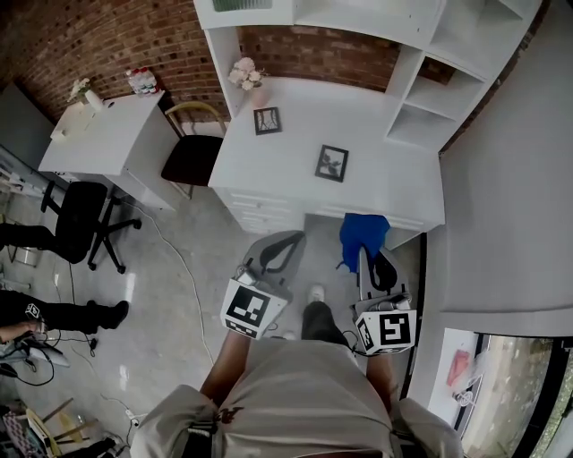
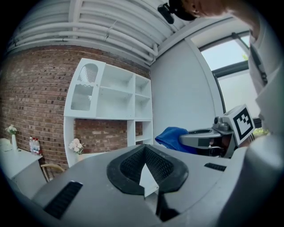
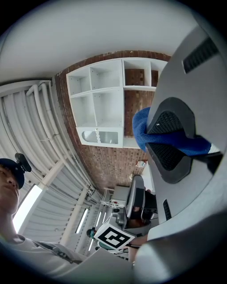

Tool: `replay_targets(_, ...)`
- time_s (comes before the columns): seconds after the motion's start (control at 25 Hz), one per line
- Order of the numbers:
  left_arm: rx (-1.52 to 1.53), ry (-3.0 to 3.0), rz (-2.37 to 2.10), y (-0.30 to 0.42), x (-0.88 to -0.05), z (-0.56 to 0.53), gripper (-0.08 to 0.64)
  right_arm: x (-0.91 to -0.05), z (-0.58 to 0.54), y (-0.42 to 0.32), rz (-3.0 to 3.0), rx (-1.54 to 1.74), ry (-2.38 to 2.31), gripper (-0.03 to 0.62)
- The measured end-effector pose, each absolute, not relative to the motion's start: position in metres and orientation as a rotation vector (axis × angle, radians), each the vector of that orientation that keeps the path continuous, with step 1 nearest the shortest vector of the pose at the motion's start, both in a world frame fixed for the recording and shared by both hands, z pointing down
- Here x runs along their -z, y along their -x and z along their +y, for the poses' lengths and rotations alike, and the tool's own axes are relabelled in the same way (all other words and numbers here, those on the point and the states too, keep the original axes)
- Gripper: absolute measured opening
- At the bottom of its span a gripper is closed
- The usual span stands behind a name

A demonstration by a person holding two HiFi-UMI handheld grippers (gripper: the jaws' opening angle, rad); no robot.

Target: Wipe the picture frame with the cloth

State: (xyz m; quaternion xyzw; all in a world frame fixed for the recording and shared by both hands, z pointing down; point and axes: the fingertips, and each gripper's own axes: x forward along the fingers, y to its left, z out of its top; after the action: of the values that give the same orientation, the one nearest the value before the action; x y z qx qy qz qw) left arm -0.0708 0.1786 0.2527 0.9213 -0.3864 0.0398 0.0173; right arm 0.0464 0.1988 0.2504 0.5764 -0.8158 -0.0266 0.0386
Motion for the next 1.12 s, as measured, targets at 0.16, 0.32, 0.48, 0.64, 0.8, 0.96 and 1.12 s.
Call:
replay_targets(0.16, -0.134, -2.839, -1.223, 0.056, -0.254, 0.150, 0.002, -0.252, 0.168, -0.060, -2.519, 0.070, -1.731, 0.034)
replay_targets(0.32, -0.150, -2.824, -1.247, 0.044, -0.255, 0.122, 0.002, -0.256, 0.138, -0.074, -2.526, 0.038, -1.704, 0.034)
replay_targets(0.48, -0.160, -2.805, -1.276, 0.034, -0.258, 0.095, 0.002, -0.262, 0.109, -0.085, -2.542, 0.013, -1.673, 0.034)
replay_targets(0.64, -0.176, -2.795, -1.298, 0.022, -0.263, 0.073, 0.002, -0.269, 0.085, -0.096, -2.549, -0.011, -1.647, 0.034)
replay_targets(0.8, -0.198, -2.781, -1.305, 0.017, -0.272, 0.055, 0.002, -0.279, 0.064, -0.103, -2.548, -0.036, -1.639, 0.034)
replay_targets(0.96, -0.220, -2.760, -1.316, 0.018, -0.285, 0.036, 0.002, -0.290, 0.047, -0.105, -2.540, -0.074, -1.642, 0.034)
replay_targets(1.12, -0.230, -2.755, -1.304, 0.014, -0.301, 0.018, 0.002, -0.304, 0.030, -0.111, -2.518, -0.095, -1.655, 0.034)
